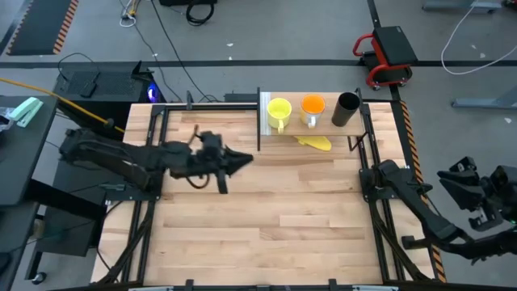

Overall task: Stack small to large cups/mugs on shelf
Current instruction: Return to Home Position

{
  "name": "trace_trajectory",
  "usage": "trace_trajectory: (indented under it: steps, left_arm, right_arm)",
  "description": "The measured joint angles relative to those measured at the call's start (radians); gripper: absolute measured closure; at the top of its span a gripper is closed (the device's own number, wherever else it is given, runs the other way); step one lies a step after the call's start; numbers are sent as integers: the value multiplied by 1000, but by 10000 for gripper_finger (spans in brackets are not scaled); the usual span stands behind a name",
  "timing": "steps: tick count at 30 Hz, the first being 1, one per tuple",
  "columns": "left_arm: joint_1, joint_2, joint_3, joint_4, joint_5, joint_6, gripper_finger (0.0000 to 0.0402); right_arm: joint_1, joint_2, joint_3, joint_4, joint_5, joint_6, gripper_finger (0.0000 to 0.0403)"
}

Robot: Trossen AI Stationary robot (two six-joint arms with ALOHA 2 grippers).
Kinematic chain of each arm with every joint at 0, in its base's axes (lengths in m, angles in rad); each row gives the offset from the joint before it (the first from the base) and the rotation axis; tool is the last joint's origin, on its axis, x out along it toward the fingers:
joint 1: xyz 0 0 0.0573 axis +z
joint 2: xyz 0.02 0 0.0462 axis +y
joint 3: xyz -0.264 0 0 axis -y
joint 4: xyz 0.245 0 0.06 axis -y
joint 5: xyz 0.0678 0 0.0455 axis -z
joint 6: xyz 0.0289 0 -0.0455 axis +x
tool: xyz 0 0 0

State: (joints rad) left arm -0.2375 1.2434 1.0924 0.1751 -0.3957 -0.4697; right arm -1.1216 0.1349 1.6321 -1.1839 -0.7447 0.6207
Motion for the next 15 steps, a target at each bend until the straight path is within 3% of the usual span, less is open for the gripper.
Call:
trace_trajectory:
  steps: [9, 15]
  left_arm:
    - [-2, -187, 0, -257, -221, 11, 368]
    - [-1, -312, 0, -345, -272, 11, 361]
  right_arm:
    - [191, 0, 0, 1, 171, -51, 298]
    - [319, 0, 0, 5, 290, -77, 298]
